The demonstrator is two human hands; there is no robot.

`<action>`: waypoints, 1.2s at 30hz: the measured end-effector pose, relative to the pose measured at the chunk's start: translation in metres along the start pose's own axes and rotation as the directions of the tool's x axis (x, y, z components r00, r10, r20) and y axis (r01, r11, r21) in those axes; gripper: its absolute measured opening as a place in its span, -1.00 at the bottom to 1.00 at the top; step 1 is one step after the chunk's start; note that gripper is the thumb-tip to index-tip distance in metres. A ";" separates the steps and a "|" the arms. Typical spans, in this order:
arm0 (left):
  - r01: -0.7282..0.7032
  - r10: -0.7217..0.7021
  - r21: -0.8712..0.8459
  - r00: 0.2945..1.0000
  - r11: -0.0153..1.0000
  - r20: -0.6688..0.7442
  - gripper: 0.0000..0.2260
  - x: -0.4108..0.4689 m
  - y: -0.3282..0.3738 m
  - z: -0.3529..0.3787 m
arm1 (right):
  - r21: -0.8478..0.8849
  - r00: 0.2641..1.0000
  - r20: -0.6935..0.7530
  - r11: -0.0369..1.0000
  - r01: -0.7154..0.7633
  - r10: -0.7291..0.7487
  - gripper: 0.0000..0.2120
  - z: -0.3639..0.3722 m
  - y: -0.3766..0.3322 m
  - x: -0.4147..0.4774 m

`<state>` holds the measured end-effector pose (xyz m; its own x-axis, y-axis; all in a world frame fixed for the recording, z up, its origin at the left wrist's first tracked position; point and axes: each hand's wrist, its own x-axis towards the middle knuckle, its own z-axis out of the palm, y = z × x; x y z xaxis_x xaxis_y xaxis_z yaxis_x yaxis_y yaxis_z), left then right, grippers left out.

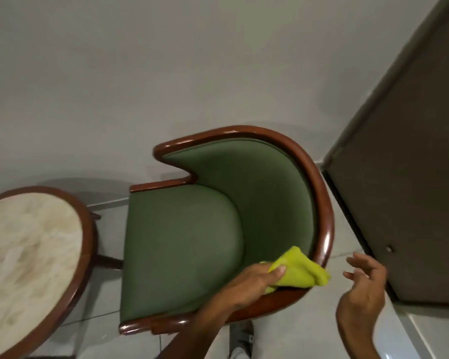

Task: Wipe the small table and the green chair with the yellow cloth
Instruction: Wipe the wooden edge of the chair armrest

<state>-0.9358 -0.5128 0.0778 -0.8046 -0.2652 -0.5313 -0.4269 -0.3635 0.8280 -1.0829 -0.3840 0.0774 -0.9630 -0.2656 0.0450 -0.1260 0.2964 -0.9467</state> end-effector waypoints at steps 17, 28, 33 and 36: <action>-0.263 -0.139 -0.238 0.344 0.935 -0.929 -0.62 -0.367 -0.157 -0.133 | -0.360 -0.075 0.932 0.885 -0.294 0.354 -0.61 0.177 -0.105 -0.350; -0.383 -0.548 -0.509 0.011 0.771 -0.837 -0.62 -0.639 -0.363 -0.090 | -0.082 -0.550 0.794 0.942 0.325 0.259 -0.33 0.194 -0.090 -0.684; -0.468 -0.695 -0.522 -0.374 0.713 -0.614 -0.47 -0.720 -0.486 -0.009 | 0.340 -0.739 0.621 0.759 0.555 0.262 -0.66 0.128 -0.056 -0.863; -0.503 -0.736 -0.543 -0.532 0.672 -0.418 -0.42 -0.759 -0.545 0.054 | 0.484 -0.828 0.466 0.694 0.533 0.311 -0.63 0.064 -0.022 -0.951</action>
<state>-0.1146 -0.0654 0.0394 0.9149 0.0355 -0.4021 0.3424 -0.5957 0.7265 -0.1494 -0.1966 0.0350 0.8696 -0.1151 -0.4802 -0.4852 -0.3802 -0.7874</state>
